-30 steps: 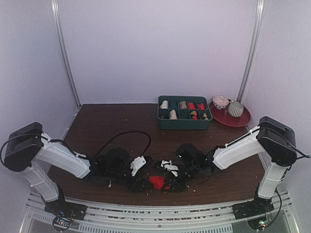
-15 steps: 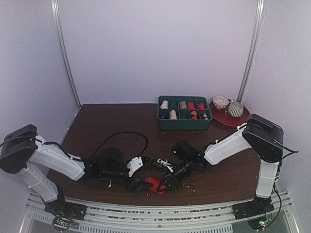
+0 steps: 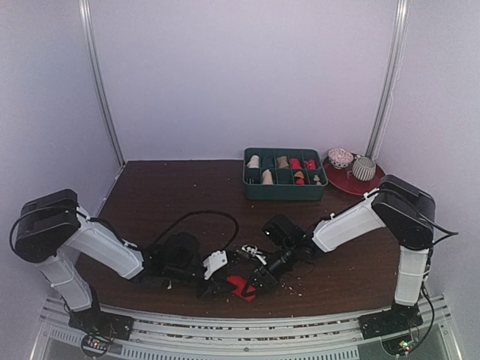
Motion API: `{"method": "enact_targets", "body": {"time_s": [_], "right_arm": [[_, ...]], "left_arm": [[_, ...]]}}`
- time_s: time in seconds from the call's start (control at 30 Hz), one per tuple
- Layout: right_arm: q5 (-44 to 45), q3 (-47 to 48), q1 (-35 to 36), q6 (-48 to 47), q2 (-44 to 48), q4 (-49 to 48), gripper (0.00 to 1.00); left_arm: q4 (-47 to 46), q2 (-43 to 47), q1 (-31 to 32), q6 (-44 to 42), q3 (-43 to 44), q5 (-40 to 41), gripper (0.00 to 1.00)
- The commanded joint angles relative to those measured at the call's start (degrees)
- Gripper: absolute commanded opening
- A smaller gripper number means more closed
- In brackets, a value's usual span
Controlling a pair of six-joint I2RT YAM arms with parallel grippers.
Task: Roll the socks
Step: Roll a pair of socks at the center of the board, then pick up the pair of socks from the center of the board.
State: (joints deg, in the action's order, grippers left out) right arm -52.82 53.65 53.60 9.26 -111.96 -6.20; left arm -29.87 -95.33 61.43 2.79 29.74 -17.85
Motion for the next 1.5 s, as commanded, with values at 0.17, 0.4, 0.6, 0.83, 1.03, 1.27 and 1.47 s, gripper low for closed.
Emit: {"method": "enact_targets", "body": {"time_s": [0.17, 0.4, 0.6, 0.83, 1.03, 1.27, 1.47], "right_arm": [[17.17, -4.26, 0.51, 0.85, 0.19, 12.96, 0.35], [33.34, -2.01, -0.41, -0.01, 16.72, 19.02, 0.41], [51.33, 2.94, -0.99, -2.03, 27.51, 26.41, 0.55], [74.47, 5.12, -1.07, -1.06, 37.52, 24.83, 1.00], [78.49, -3.08, -1.61, 0.98, 46.04, 17.01, 0.98], [52.71, -1.65, -2.00, 0.81, 39.39, 20.78, 0.76], [24.16, -4.28, -4.02, 1.91, 27.40, 15.49, 0.62]], "left_arm": [[0.78, -6.75, 0.23, 4.82, 3.77, -1.12, 0.00], [3.28, -11.01, 0.18, 8.98, 3.26, -0.41, 0.00], [2.80, -11.37, 0.18, 10.26, 1.62, -0.40, 0.00], [2.78, -12.03, 0.02, 10.33, 1.89, -0.22, 0.00], [3.42, -13.48, -0.16, 9.60, 2.78, -0.81, 0.00], [4.32, -14.27, -0.28, 8.87, 3.46, -1.58, 0.00], [5.26, -14.18, -0.48, 8.39, 3.63, -1.43, 0.00]]}}
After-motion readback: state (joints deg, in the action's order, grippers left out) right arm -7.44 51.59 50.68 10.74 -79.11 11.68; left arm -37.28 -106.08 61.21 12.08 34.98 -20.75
